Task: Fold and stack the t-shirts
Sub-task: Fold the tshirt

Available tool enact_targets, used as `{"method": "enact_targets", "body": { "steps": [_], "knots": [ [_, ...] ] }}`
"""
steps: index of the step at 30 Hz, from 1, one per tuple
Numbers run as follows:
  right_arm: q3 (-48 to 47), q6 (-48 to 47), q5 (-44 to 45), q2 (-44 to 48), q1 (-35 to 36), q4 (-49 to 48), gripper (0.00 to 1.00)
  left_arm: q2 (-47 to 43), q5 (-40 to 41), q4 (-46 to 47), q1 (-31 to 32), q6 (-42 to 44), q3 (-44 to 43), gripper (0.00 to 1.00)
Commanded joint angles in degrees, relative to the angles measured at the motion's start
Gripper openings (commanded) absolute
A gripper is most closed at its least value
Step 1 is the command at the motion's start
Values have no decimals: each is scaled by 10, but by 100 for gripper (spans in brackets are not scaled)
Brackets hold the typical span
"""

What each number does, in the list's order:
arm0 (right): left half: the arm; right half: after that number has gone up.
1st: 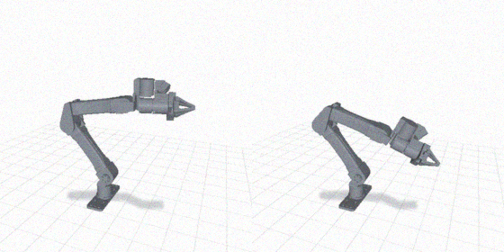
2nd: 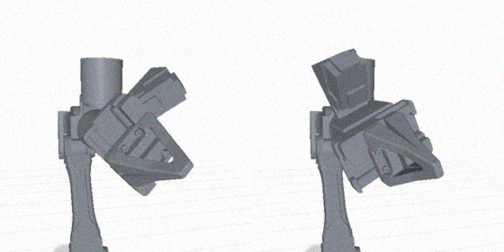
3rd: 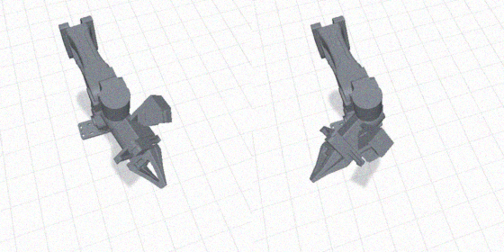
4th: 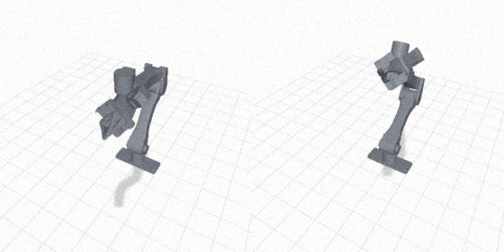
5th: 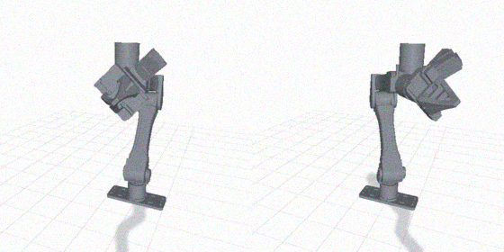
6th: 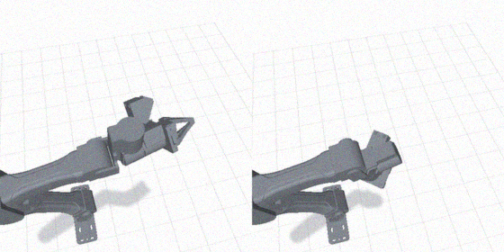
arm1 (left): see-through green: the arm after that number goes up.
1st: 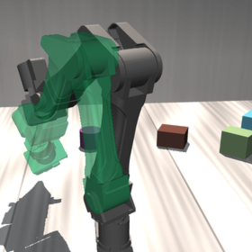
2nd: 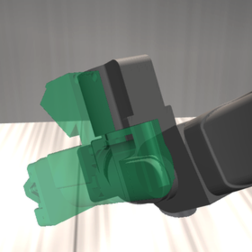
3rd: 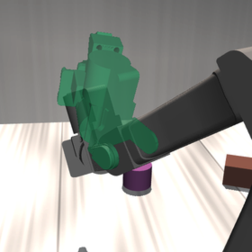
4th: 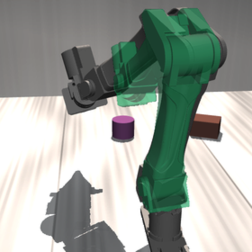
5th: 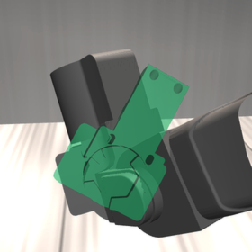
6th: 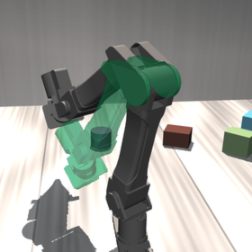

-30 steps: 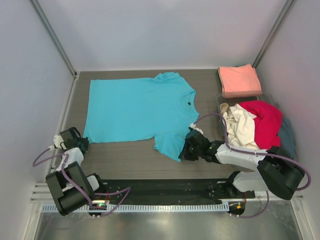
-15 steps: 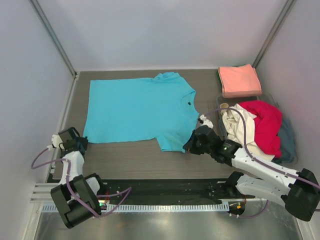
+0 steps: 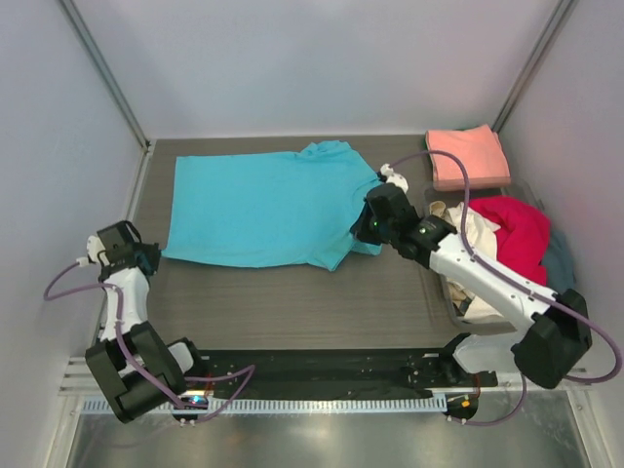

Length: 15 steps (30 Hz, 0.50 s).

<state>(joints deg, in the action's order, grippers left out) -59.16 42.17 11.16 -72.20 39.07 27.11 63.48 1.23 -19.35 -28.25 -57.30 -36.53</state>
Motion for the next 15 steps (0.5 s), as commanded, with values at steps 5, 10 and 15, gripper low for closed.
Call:
{"method": "enact_targets", "body": {
  "steps": [5, 10, 15],
  "knots": [
    [-169, -96, -19, -142, -86, -7, 1, 119, -9, -15, 6, 25, -102, 0],
    [-269, -124, -43, -238, -114, -6, 1, 193, -5, -18, 15, 28, -152, 0],
    [-334, -138, -58, -324, -140, -6, 1, 264, 1, -31, 38, 40, -216, 0]
  ]
}}
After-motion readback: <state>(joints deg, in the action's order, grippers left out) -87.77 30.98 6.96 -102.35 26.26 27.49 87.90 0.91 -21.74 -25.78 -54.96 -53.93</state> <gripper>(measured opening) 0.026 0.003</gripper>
